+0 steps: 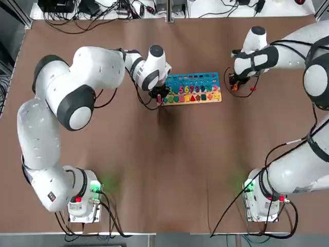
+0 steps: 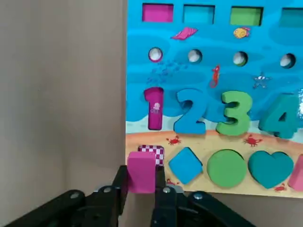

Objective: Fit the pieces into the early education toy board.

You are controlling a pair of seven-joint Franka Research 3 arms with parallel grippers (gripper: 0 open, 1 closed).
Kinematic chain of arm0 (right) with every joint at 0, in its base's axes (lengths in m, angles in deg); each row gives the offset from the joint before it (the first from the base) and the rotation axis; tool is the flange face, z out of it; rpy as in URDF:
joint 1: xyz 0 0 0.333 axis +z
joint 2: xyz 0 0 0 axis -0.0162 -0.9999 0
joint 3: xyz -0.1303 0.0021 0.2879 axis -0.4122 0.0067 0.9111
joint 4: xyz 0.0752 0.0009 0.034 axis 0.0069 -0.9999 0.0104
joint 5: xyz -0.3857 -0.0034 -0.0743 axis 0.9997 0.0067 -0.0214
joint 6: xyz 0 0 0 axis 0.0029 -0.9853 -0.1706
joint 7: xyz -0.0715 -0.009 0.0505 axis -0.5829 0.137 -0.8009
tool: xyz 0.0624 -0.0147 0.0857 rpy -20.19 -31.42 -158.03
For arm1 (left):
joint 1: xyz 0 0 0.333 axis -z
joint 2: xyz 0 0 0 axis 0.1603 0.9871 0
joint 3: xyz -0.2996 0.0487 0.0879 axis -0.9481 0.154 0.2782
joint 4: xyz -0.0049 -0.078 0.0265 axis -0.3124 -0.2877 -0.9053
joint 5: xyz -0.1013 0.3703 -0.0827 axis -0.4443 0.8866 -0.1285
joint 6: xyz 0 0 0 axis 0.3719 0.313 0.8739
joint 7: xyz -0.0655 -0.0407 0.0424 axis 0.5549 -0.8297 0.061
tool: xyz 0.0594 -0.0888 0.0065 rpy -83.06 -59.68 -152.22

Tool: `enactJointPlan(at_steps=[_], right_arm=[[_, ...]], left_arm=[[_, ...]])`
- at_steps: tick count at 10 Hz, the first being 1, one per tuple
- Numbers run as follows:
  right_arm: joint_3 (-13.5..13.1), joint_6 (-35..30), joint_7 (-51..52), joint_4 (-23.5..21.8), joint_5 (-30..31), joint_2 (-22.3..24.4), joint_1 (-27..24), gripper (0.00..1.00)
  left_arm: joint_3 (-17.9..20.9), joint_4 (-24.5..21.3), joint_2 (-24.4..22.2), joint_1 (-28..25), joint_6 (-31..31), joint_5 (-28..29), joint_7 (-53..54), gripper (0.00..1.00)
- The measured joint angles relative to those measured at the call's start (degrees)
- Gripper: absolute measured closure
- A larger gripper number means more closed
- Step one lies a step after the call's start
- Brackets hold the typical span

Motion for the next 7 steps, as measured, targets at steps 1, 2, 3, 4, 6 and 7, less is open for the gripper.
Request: enactJointPlan(at_steps=[1,2,3,4,6,7], right_arm=[[0.3,-2.2,0.0,0.8,-1.7,1.3,0.1,0.6],[0.7,-3.1,0.0,1.3,-3.8,2.3,0.7,0.6],[1.1,-3.2,-1.0,1.7,-5.5,2.7,2.0,0.6],[1.2,-3.2,-3.8,2.2,-6.2,2.8,4.1,0.6],[1.5,-3.2,-10.4,3.9,-6.3,2.8,9.5,0.6],[1.5,-3.2,-12.1,5.0,-6.4,2.8,11.7,0.6]], left_arm=[[0.0,0.0,0.4,0.0,-0.6,0.0,0.1,0.74],[0.0,0.1,0.8,0.0,-1.0,0.0,0.6,0.74],[0.0,0.1,1.1,-0.1,-1.6,0.0,1.2,0.74],[0.1,0.3,1.3,-0.1,-2.1,0.0,1.5,0.74],[0.1,0.4,1.6,-0.2,-2.7,0.0,2.3,0.74],[0.0,0.5,1.7,-0.1,-2.7,0.0,2.3,0.74]])
